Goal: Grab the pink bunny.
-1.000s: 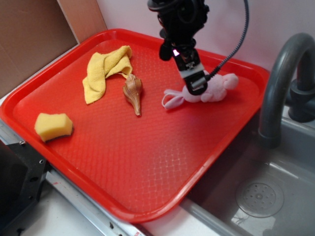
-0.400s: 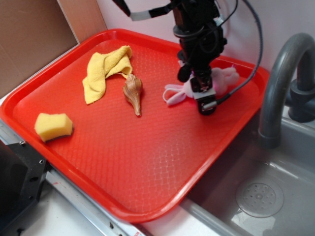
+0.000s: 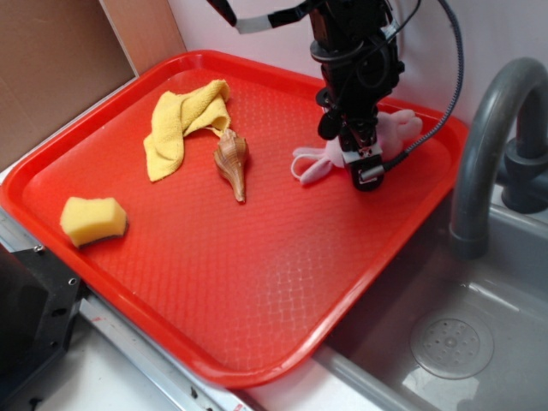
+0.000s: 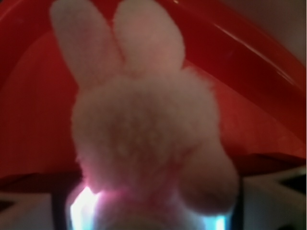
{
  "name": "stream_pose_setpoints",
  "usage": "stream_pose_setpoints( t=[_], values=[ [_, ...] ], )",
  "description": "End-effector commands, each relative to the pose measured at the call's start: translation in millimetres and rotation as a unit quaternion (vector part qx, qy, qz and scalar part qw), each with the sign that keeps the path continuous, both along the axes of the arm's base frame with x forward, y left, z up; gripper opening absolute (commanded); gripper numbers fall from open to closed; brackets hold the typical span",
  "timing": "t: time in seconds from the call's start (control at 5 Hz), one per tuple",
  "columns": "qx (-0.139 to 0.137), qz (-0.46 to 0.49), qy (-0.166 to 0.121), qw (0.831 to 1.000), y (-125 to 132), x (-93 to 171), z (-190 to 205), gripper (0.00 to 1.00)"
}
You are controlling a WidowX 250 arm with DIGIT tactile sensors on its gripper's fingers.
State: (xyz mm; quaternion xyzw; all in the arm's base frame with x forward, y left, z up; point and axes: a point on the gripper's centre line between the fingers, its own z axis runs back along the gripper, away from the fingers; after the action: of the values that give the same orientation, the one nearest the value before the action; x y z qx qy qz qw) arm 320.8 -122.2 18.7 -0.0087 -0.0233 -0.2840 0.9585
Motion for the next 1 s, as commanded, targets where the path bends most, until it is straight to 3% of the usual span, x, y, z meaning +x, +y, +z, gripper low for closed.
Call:
stream_pose_setpoints(
  t=[0.0, 0.4, 0.6, 0.8],
  values=[
    [-0.023, 0.124, 0.006, 0.992, 28.5, -15.9, 62.0, 0.0],
    [-0.037, 0.277, -0.002, 0.96, 67.8, -72.5, 129.7, 0.0],
    [-0.048, 0.313, -0.005, 0.949, 77.3, -95.5, 143.7, 0.0],
    [-0.038, 0.354, -0.013, 0.934, 83.5, -110.2, 147.3, 0.0]
  ],
)
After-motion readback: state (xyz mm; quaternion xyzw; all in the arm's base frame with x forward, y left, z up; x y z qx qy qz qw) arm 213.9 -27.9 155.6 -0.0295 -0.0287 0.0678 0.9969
